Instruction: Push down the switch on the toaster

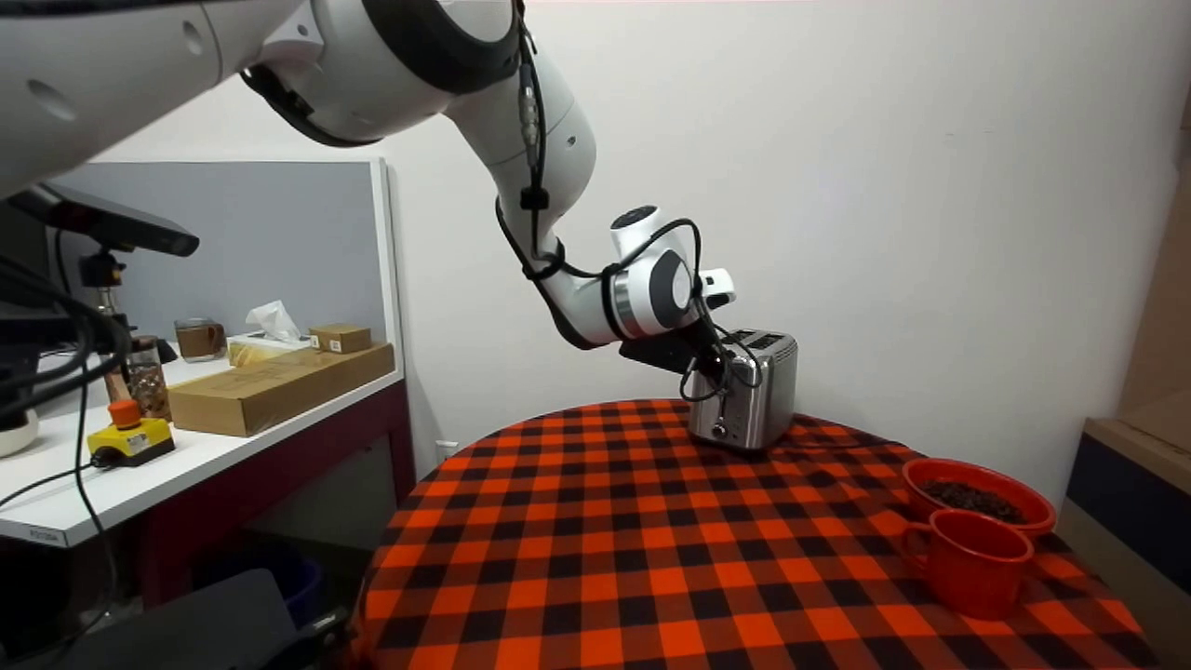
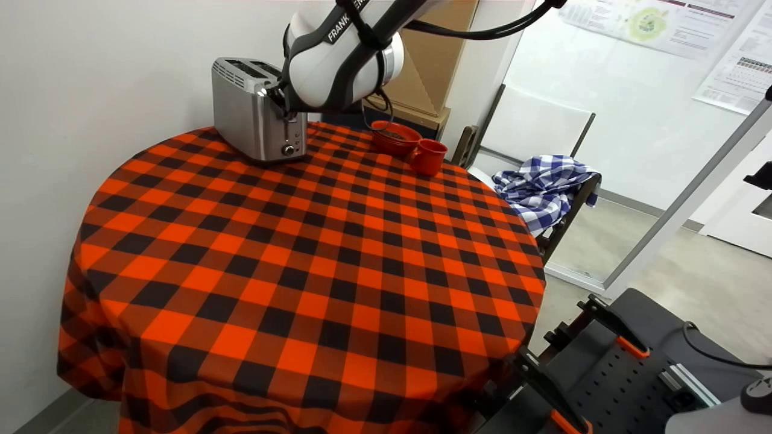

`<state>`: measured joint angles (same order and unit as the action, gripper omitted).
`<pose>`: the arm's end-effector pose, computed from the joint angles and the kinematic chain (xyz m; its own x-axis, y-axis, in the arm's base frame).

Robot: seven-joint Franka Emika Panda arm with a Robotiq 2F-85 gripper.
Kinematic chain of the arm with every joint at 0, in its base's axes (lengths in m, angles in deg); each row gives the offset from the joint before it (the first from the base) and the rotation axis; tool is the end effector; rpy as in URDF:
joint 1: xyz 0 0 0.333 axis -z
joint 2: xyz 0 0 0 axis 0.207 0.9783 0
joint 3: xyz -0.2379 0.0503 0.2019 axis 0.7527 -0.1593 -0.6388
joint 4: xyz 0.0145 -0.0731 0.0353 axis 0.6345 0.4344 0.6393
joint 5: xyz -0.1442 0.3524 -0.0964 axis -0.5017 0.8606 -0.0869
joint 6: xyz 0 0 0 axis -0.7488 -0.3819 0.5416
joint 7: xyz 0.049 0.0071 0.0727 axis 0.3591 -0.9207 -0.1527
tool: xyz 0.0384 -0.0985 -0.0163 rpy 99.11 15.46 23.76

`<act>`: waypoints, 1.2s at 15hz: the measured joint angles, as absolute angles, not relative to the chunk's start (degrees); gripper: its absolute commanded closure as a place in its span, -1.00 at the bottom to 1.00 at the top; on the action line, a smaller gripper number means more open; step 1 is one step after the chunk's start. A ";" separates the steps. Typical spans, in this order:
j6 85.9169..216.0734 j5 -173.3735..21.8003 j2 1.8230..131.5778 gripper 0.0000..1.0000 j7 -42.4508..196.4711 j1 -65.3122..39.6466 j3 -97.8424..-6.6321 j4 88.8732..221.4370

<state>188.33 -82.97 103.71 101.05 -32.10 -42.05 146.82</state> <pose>0.7444 0.1387 0.1993 0.7939 -0.0453 0.6064 -0.0750 -0.9969 0.0237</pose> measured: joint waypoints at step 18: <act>182.42 -69.37 104.45 -0.24 96.69 -25.48 -52.14 146.26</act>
